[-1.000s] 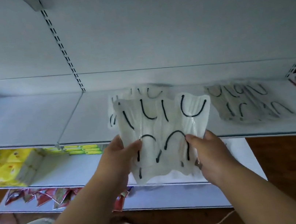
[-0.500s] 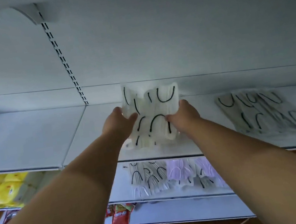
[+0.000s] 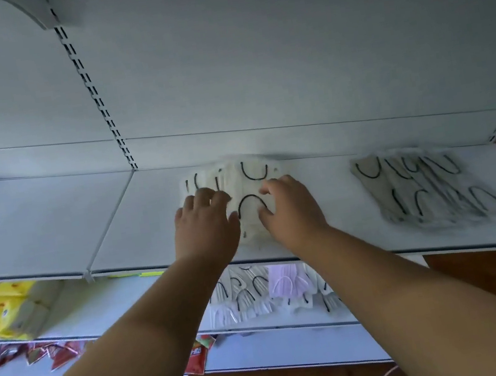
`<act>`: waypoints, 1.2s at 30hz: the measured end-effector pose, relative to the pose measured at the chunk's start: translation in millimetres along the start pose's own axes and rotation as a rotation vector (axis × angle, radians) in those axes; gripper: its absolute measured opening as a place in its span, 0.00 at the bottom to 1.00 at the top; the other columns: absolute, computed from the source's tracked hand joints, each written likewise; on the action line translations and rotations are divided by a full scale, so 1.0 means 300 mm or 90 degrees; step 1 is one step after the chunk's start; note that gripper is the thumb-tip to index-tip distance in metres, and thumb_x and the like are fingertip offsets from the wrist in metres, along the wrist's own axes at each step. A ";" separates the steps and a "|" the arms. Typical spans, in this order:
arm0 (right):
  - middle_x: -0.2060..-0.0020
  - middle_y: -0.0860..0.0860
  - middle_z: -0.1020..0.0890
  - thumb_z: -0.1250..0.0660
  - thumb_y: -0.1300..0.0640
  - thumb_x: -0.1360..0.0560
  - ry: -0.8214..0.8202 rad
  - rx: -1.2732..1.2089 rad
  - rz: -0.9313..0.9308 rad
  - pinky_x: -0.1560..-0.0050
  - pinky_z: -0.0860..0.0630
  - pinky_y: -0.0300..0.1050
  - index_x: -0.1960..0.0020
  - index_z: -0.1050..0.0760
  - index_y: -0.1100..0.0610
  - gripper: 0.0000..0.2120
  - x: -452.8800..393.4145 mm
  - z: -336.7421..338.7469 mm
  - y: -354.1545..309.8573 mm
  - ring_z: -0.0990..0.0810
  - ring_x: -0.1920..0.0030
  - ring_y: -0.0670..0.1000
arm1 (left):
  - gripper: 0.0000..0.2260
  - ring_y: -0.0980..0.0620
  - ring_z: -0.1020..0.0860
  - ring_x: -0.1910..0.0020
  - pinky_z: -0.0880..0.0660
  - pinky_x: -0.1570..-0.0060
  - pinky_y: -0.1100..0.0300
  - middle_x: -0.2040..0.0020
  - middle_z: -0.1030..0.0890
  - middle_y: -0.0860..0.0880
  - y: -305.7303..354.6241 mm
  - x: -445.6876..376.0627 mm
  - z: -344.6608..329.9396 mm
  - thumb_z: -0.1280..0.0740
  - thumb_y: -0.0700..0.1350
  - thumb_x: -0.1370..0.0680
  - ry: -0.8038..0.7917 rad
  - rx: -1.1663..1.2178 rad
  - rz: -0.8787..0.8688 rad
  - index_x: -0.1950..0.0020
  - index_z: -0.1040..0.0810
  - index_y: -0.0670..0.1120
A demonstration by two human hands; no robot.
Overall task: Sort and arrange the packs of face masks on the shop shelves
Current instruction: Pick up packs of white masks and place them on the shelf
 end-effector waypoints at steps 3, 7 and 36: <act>0.44 0.53 0.23 0.33 0.57 0.23 0.043 -0.042 0.042 0.44 0.27 0.44 0.38 0.24 0.58 0.14 0.109 0.067 0.029 0.24 0.44 0.53 | 0.12 0.42 0.22 0.45 0.26 0.45 0.50 0.44 0.21 0.46 0.104 0.149 0.012 0.31 0.45 0.23 0.039 0.079 -0.049 0.41 0.20 0.47; 0.48 0.51 0.21 0.33 0.60 0.24 0.076 -0.092 0.083 0.48 0.27 0.41 0.42 0.22 0.59 0.11 0.269 0.133 0.120 0.23 0.48 0.51 | 0.10 0.43 0.21 0.53 0.23 0.53 0.51 0.48 0.20 0.48 0.212 0.366 -0.042 0.30 0.43 0.25 0.044 0.150 -0.028 0.44 0.20 0.47; 0.21 0.58 0.61 0.46 0.63 0.21 -0.479 0.106 -0.299 0.25 0.44 0.52 0.21 0.49 0.37 0.34 0.543 -0.925 1.499 0.58 0.20 0.58 | 0.16 0.44 0.26 0.38 0.28 0.40 0.50 0.36 0.26 0.50 0.376 0.723 -1.466 0.37 0.45 0.21 -0.379 0.141 0.179 0.34 0.28 0.56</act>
Point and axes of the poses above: each hand's wrist, its own x-axis away from the middle knuckle, its own z-axis out of the back of the hand, y = z × x, the point moved 9 cm from there along -x, towards the middle knuckle
